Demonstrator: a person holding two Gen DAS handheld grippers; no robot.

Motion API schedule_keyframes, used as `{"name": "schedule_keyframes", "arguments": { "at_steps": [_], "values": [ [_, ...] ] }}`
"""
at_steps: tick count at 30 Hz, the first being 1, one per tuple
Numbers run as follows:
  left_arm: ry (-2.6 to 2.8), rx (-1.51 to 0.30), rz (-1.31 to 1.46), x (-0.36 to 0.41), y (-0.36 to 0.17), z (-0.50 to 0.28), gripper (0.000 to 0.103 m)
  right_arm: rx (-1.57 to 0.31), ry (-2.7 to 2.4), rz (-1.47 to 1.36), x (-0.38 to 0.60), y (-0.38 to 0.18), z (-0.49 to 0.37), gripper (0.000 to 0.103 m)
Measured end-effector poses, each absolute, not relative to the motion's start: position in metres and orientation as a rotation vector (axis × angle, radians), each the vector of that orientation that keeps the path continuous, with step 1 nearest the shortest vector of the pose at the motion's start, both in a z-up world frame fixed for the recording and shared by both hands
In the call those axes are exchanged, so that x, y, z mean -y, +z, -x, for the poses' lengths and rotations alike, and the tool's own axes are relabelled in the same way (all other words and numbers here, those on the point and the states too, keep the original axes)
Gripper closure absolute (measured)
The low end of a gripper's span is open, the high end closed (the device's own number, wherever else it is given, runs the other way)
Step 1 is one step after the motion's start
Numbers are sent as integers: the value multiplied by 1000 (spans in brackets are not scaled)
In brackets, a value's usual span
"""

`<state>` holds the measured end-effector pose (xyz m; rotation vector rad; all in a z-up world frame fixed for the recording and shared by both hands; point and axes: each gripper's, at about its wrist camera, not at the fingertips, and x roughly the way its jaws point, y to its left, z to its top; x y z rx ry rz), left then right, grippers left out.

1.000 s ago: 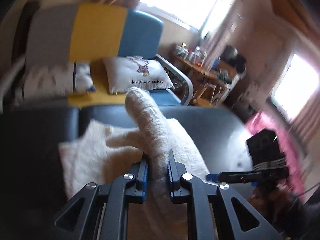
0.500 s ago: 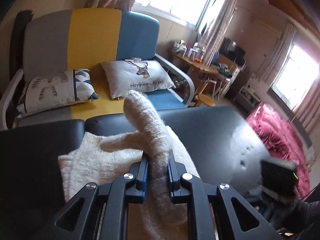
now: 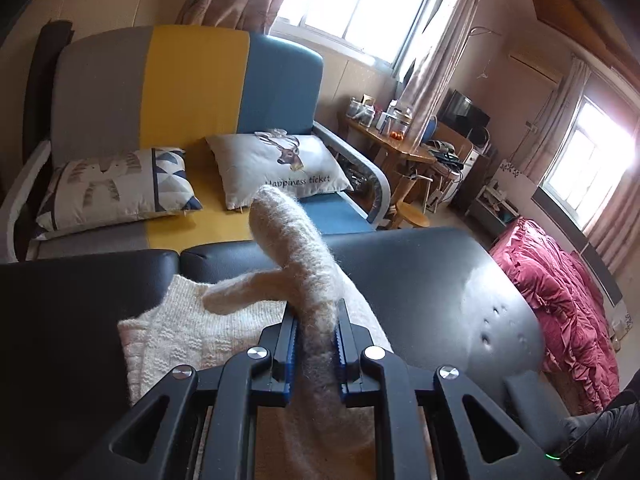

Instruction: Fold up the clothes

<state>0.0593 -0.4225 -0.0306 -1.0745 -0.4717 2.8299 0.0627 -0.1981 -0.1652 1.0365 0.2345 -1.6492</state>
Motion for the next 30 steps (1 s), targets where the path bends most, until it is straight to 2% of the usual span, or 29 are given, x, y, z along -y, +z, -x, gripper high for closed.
{"name": "schedule_keyframes", "arguments": {
  "at_steps": [2, 9, 14, 16, 17, 20, 25, 27, 28, 29, 30],
  "values": [
    [2846, 481, 1116, 433, -42, -59, 89, -178, -1715, -1174, 186, -187, -40, 55],
    [2813, 719, 1223, 478, -101, -56, 89, -63, -1741, -1277, 140, -202, -6, 54],
    [2763, 869, 1198, 493, -122, -69, 88, 201, -1551, -1202, 109, -189, -5, 53],
    [2751, 890, 1179, 492, -122, -71, 88, 115, -1680, -1146, 102, -181, -11, 44],
    [2737, 912, 1173, 493, -122, -70, 88, 13, -1786, -1102, 100, -176, -15, 40],
    [2722, 947, 1150, 493, -123, -69, 88, -183, -1953, -1014, 96, -179, -17, 36],
    [2714, 963, 1143, 494, -126, -70, 88, -277, -2006, -1020, 158, -203, -12, 35],
    [2711, 967, 1151, 494, -128, -72, 88, -234, -2015, -1032, 188, -211, -1, 35],
    [2708, 968, 1156, 494, -130, -72, 88, -214, -2013, -1046, 201, -210, 3, 37],
    [2705, 958, 1160, 492, -131, -73, 88, -194, -2012, -1062, 212, -208, 7, 62],
    [2710, 940, 1166, 488, -132, -73, 88, -174, -2011, -1078, 222, -207, 11, 79]
  ]
}}
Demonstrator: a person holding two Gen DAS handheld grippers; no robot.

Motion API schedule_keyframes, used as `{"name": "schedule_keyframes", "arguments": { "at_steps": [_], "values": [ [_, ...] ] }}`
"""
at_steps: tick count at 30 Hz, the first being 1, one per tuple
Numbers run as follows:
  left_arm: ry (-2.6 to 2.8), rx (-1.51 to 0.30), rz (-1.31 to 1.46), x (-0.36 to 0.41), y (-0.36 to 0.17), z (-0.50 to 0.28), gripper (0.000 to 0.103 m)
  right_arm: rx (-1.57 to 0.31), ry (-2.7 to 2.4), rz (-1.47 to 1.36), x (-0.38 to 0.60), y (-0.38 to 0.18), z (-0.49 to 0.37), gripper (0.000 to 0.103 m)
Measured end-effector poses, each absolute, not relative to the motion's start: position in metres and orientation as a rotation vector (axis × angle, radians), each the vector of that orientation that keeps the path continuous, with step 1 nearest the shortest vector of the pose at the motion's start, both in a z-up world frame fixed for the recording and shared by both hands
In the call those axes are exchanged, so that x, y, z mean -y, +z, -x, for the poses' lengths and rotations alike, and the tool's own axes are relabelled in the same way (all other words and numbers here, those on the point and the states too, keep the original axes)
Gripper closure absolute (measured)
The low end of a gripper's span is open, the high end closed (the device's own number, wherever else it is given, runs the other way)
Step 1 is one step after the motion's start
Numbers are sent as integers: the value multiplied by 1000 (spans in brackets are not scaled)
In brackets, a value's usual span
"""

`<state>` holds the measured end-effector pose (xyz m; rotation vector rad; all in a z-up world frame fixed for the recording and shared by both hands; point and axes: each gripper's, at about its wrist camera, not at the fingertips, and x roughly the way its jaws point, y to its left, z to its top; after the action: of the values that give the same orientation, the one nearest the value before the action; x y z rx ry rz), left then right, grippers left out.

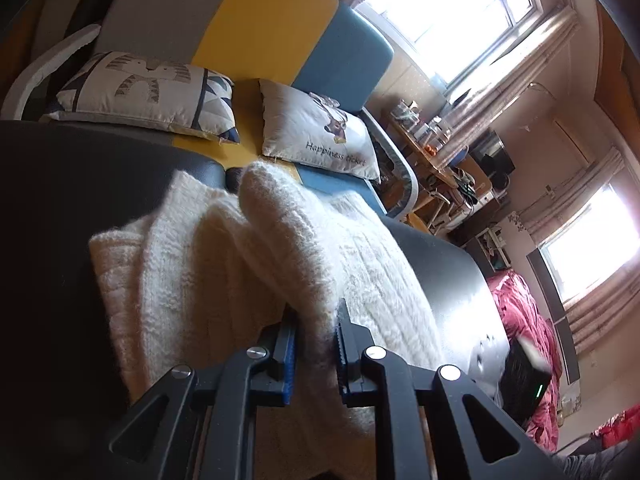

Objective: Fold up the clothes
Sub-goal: 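Pinch the sweater fold with the right gripper while the left gripper holds it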

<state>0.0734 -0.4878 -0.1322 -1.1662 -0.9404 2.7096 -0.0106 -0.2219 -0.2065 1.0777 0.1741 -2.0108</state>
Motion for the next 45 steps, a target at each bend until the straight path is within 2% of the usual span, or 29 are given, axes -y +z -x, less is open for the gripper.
{"name": "schedule_keyframes", "arguments": {
  "at_steps": [3, 9, 14, 18, 19, 25, 31, 36, 37, 38, 39, 40, 45],
  "values": [
    [2706, 919, 1171, 478, -136, -73, 88, -226, -2011, -1079, 231, -198, 19, 80],
    [2587, 1006, 1128, 442, -142, -74, 87, -338, -2031, -1105, 191, -190, 29, 80],
    [2483, 1032, 1153, 408, -150, -71, 78, -375, -2027, -1165, 155, -196, 21, 80],
    [2424, 1153, 1157, 401, -157, -70, 71, -346, -2055, -1176, 123, -197, 15, 80],
    [2437, 1166, 1157, 400, -158, -71, 66, -337, -2061, -1177, 118, -196, 16, 80],
    [2407, 1177, 1260, 385, -163, -82, 61, -274, -2039, -1197, 103, -200, 18, 76],
    [2361, 1418, 1132, 394, -172, -89, 44, -245, -2019, -1192, 99, -204, 20, 76],
    [2392, 1336, 1244, 375, -178, -56, 44, -220, -2014, -1198, 100, -204, 21, 73],
    [2415, 1302, 1262, 372, -175, -51, 44, -217, -2014, -1199, 100, -204, 22, 73],
    [2441, 1265, 1283, 368, -173, -47, 53, -213, -2013, -1200, 100, -205, 23, 73],
    [2470, 1214, 1309, 364, -169, -43, 67, -210, -2014, -1198, 99, -204, 23, 73],
    [2494, 1170, 1303, 360, -163, -41, 86, -207, -2017, -1196, 98, -203, 21, 73],
    [2674, 961, 1143, 334, -105, -47, 91, -170, -2014, -1203, 94, -200, 20, 70]
  ]
}}
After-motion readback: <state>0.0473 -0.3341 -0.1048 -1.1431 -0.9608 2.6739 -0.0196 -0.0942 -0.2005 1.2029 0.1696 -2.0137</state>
